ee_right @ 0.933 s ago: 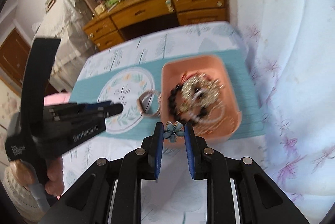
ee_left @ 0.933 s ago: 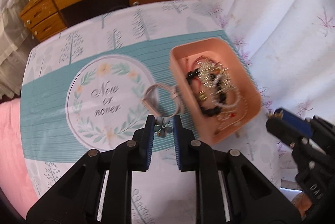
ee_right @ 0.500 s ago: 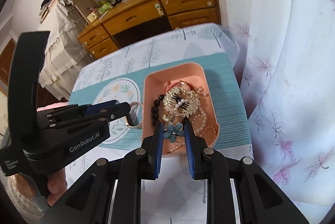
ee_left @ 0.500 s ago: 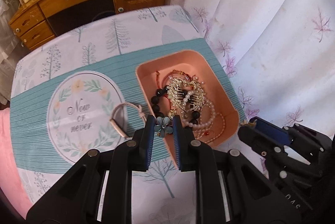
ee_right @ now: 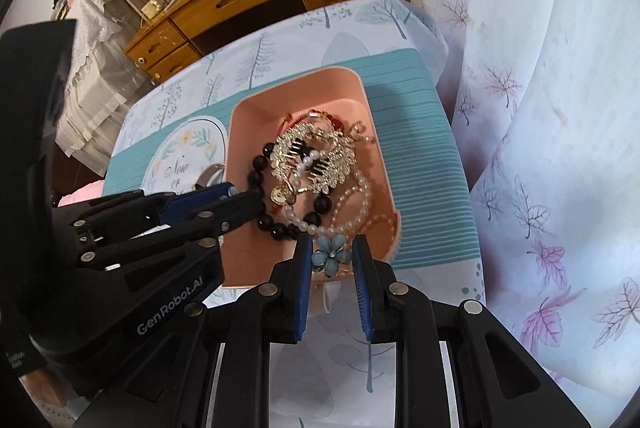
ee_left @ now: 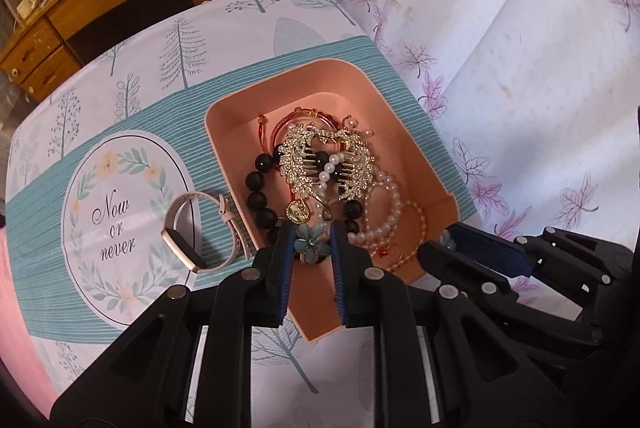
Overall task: Organize jewelry
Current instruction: 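Carry the brooch and charm into the peach box while both tools open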
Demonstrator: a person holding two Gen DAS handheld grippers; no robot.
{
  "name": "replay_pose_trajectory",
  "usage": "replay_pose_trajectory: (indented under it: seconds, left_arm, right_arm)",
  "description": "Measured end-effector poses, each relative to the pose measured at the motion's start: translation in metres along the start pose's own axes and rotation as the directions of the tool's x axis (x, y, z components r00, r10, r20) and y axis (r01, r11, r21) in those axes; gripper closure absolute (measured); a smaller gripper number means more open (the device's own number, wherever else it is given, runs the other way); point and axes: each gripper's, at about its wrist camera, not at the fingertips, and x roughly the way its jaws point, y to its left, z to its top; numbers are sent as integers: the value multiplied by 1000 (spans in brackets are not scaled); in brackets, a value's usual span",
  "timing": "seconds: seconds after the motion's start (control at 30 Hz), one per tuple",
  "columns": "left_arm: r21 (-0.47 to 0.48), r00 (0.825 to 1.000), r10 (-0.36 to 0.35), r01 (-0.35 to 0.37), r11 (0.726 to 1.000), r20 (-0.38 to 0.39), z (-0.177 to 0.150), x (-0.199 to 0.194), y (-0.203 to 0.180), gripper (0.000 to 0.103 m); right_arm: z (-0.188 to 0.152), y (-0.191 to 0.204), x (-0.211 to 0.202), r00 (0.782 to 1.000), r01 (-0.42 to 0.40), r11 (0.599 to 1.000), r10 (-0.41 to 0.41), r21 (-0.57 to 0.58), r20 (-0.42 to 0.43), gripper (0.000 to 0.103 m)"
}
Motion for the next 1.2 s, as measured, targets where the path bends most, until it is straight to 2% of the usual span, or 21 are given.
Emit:
replay_pose_trajectory:
  seconds: [0.23, 0.5, 1.2]
  left_arm:
    - [-7, 1000, -21, 21, 1000, -13, -3, -2, 4, 86]
    - [-37, 1000, -27, 27, 999, -2, -7, -9, 17, 65]
    - [-95, 999, 30, -31, 995, -9, -29, -28, 78, 65]
  right_arm:
    - [-3, 2, 1, 1000, -2, 1000, 2, -1, -10, 82]
    - [-4, 8, -3, 1000, 11, 1000, -11, -4, 1, 81]
    - [-17, 38, -12, 1000, -9, 996, 8, -92, -6, 80]
